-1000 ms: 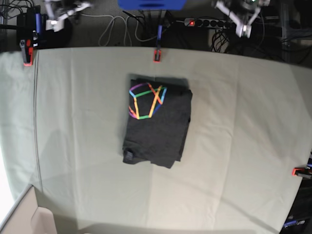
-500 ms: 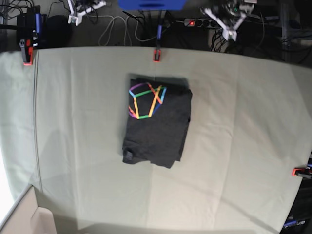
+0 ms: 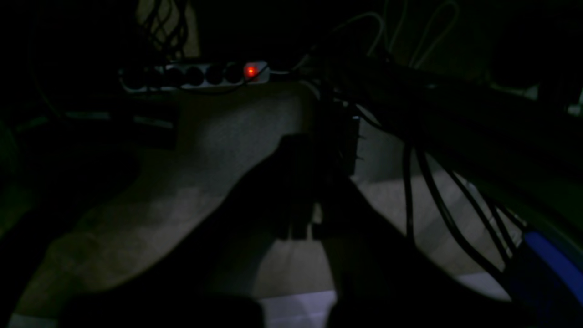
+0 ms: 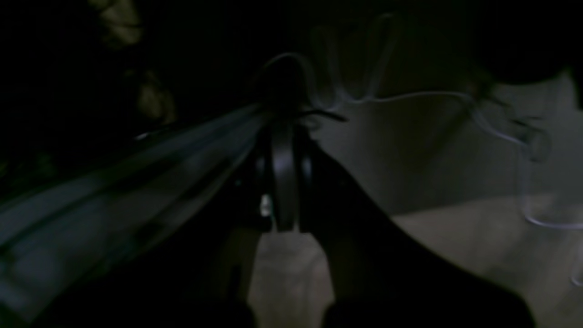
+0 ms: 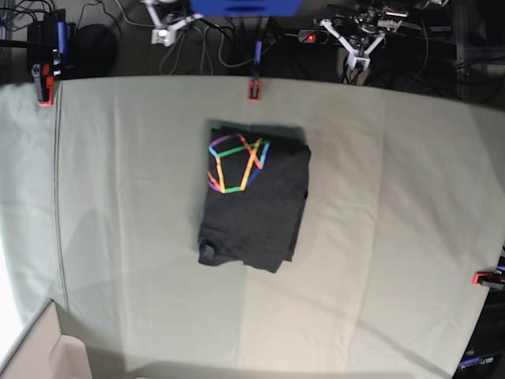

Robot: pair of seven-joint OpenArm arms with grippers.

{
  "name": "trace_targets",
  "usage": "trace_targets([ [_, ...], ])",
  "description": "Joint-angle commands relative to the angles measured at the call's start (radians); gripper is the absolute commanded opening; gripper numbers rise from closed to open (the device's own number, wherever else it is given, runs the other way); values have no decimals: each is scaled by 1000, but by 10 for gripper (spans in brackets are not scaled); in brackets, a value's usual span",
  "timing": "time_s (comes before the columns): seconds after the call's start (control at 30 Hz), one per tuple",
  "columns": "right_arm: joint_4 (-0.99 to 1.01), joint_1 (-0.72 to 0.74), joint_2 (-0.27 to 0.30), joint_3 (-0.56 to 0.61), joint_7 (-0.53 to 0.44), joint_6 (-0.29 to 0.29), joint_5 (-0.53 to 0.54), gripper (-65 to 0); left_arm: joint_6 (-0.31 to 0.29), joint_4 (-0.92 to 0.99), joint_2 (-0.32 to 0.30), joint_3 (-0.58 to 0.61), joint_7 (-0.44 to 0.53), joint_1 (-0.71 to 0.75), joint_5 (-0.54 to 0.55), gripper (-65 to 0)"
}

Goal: Layout the t-shirt on the table in an organized manner, then fold the t-shirt properly

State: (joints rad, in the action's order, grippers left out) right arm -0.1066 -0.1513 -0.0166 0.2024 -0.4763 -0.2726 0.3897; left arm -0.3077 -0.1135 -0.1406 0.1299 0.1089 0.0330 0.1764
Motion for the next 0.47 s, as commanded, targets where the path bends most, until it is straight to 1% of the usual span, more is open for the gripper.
trace_targets([
  [0.0,2,-12,8,6,-20,-4,2,-650,-5,-4,-3,15,5,2,-1,-650],
  [0.1,0,-12,0,6,-20,-7,7,-650,-5,-1,-3,40,5,-23,1,-650],
  [0.2,0,-11,0,6,-20,-9,7,-650,-5,1,-1,37,5,-29,7,-650],
  [0.3,-2,-4,0,10,-20,-9,2,-650,-5,-4,20,38,16,-29,1,-650],
  [0.4,-3,3,0,10,-20,-9,2,-650,-5,-1,31,38,81,-31,1,-650],
  [0.43,-3,15,-1,10,-15,-9,2,-650,-5,4,43,38,93,-31,1,-650],
])
